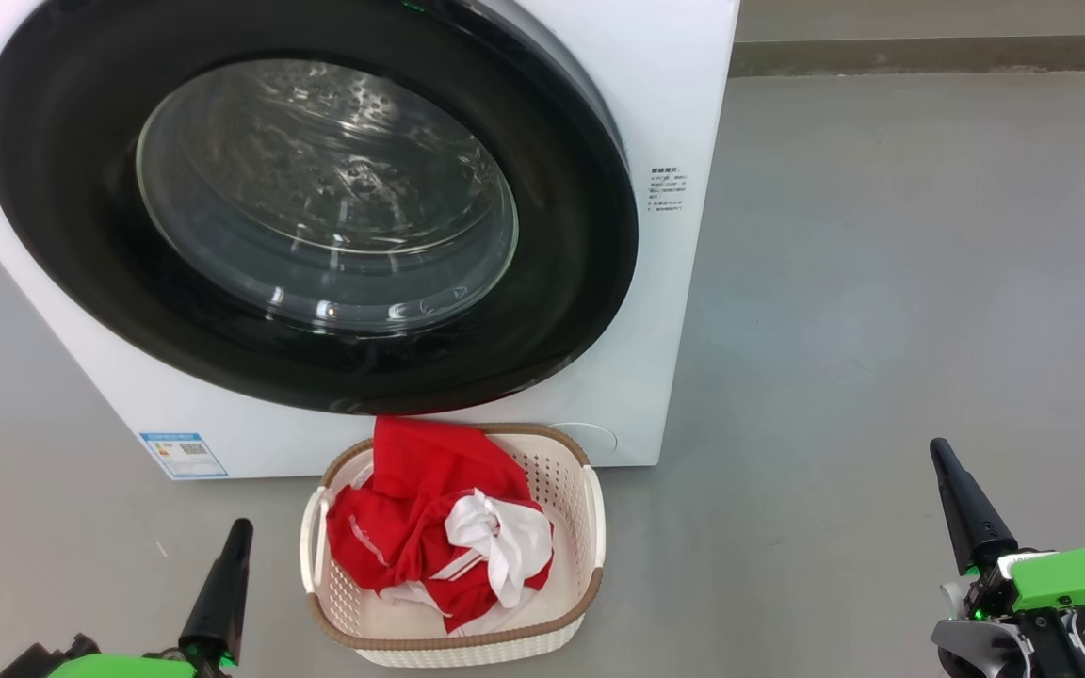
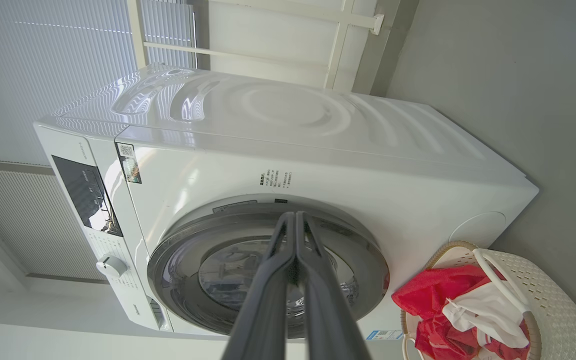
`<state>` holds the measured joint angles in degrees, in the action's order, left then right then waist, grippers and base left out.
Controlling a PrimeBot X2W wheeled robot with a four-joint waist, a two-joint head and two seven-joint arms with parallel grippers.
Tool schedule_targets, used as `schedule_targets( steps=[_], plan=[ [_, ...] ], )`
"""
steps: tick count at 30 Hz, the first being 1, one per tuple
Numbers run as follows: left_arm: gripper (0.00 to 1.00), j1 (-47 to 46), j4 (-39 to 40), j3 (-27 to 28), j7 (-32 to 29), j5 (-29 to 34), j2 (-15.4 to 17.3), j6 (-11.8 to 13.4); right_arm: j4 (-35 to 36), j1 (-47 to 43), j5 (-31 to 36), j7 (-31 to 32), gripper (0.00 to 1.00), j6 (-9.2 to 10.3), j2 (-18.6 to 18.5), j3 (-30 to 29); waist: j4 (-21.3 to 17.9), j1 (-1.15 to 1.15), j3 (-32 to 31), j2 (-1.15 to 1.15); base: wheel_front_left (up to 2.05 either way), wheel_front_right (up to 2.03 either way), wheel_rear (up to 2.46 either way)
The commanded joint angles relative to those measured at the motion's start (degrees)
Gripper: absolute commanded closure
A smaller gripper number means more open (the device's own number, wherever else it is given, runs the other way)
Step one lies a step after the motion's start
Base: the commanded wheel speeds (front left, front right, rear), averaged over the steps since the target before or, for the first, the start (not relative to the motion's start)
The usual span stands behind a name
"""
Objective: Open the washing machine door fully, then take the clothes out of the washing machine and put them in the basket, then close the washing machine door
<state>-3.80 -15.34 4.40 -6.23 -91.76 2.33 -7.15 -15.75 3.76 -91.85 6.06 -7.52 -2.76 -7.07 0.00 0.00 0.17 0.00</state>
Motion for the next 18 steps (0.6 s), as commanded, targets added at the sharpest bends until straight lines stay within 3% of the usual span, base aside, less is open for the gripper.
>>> schedule_targets(
  steps=[1, 18],
  plan=[
    [1.00, -2.39, 1.30, 2.13, -0.26, -0.39, 0.54, -0.34, 1.73, 2.41, -0.44, 0.30, 1.00, 0.03, -0.27, 0.71, 0.00, 0.00, 0.00, 0.00, 0.00, 0.00, 0.00],
    [1.00, -2.39, 1.30, 2.13, -0.26, -0.39, 0.54, -0.34, 1.73, 2.41, -0.40, 0.34, 1.00, 0.03, -0.23, 0.66, 0.00, 0.00, 0.00, 0.00, 0.00, 0.00, 0.00]
  ],
)
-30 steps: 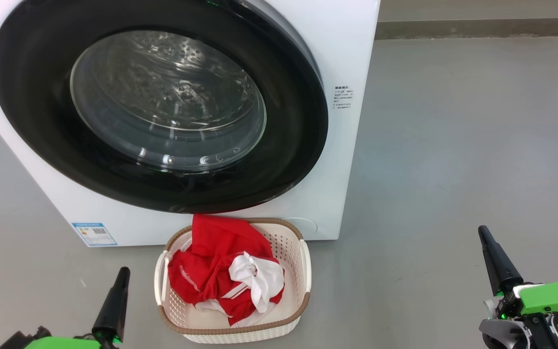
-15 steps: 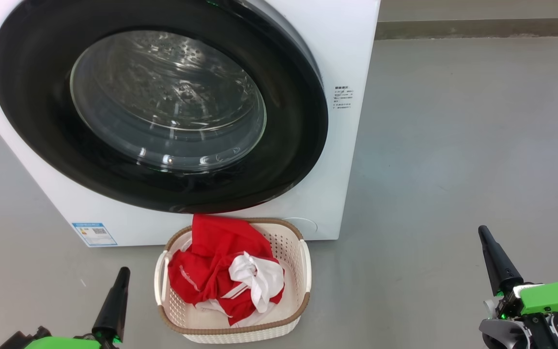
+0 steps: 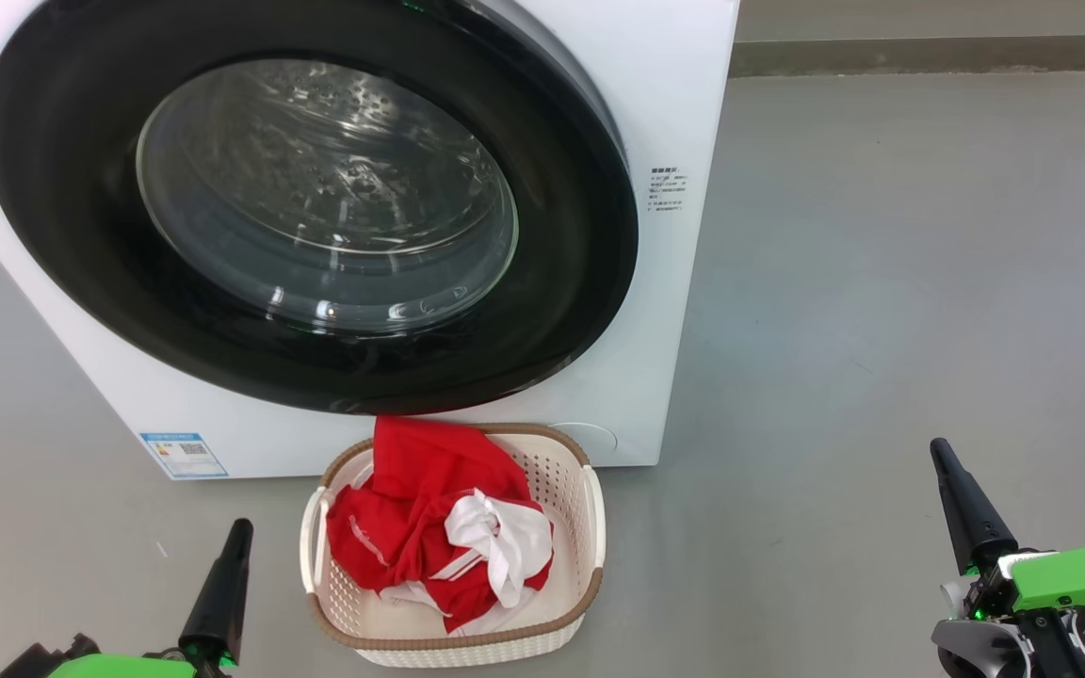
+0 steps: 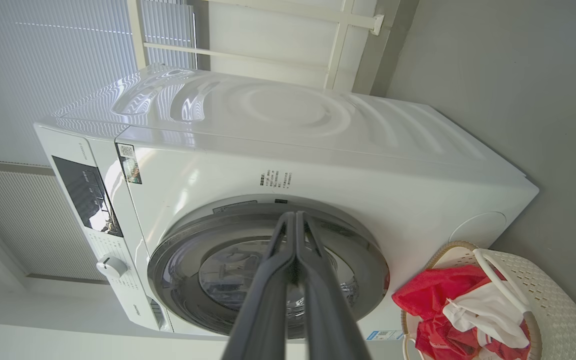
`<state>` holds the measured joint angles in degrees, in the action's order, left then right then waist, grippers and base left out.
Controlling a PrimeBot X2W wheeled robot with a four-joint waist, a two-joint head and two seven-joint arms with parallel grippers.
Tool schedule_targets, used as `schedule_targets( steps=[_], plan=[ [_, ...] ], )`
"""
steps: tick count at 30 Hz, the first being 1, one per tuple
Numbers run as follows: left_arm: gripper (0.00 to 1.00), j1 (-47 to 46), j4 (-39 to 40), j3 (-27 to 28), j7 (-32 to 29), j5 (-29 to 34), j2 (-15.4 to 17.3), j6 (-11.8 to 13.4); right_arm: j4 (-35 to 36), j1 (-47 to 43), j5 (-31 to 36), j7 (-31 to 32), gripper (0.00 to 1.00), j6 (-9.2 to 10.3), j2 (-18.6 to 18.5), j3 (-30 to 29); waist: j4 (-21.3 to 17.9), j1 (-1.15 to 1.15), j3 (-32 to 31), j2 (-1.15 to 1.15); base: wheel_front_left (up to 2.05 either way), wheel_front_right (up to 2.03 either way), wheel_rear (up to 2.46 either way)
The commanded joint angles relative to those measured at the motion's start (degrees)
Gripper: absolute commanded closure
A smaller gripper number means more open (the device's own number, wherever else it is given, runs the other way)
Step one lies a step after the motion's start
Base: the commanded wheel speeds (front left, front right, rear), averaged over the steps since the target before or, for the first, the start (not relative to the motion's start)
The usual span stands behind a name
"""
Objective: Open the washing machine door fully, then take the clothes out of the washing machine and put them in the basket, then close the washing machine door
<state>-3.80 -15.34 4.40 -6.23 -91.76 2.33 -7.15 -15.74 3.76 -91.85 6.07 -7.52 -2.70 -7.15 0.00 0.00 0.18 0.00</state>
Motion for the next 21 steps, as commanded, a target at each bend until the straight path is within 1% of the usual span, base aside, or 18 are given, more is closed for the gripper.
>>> schedule_targets(
  steps=[1, 21],
  plan=[
    [1.00, -2.39, 1.30, 2.13, -0.26, -0.40, 0.54, -0.34, 1.72, 2.41, -0.40, 0.33, 1.00, 0.03, -0.30, 0.73, 0.00, 0.00, 0.00, 0.00, 0.00, 0.00, 0.00],
    [1.00, -2.39, 1.30, 2.12, -0.26, -0.40, 0.54, -0.34, 1.72, 2.42, -0.36, 0.37, 1.00, 0.03, -0.27, 0.69, 0.00, 0.00, 0.00, 0.00, 0.00, 0.00, 0.00]
  ],
)
